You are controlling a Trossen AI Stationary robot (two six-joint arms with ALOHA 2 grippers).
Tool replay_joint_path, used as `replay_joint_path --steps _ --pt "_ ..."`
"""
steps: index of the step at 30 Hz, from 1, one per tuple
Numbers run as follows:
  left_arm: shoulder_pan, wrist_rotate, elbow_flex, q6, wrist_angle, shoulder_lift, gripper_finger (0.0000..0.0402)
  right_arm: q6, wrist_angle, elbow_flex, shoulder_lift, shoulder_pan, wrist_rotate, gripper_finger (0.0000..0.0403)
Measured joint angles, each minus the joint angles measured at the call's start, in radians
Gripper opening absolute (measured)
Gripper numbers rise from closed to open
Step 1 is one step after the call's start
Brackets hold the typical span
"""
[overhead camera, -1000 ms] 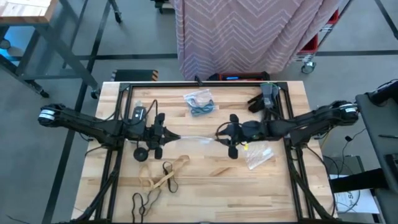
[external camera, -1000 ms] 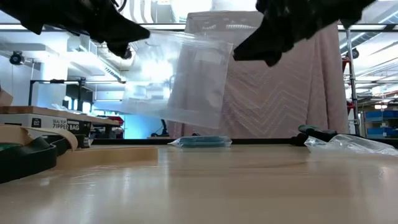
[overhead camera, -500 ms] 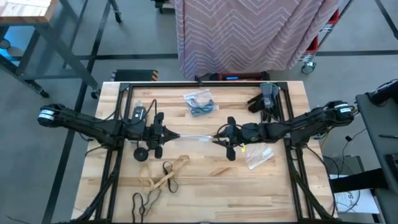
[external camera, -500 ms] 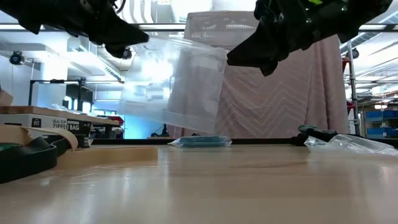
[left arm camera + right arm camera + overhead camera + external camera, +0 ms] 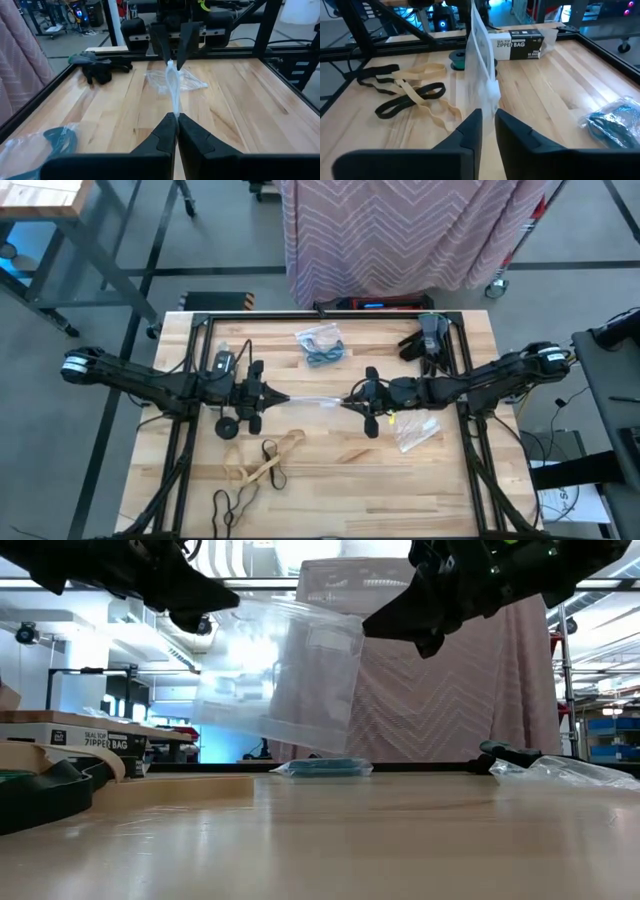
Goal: Sort rubber bands
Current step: Open the transparent zip bag
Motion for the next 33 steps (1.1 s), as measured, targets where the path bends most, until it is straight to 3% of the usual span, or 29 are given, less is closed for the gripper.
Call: replay_joint_path --steps 10,19,27,33 --pt "0.000 0.001 0.000 0.000 0.000 0.001 0.0000 -0.007 0.027 0.000 0.000 0.000 0.000 0.0003" --pt "0.000 0.001 0.000 0.000 0.000 0.005 0.0000 -0.059 0.038 0.025 0.000 0.000 0.000 0.0001" --pt "0.000 -0.008 0.000 -0.004 0.010 0.058 0.0000 -0.124 -0.217 0.188 0.033 -0.014 0.002 0.0000" --pt "0.000 -0.121 0.015 -0.021 -0.033 0.073 0.0000 -0.130 -0.322 0.284 0.128 -0.014 -0.002 0.0000"
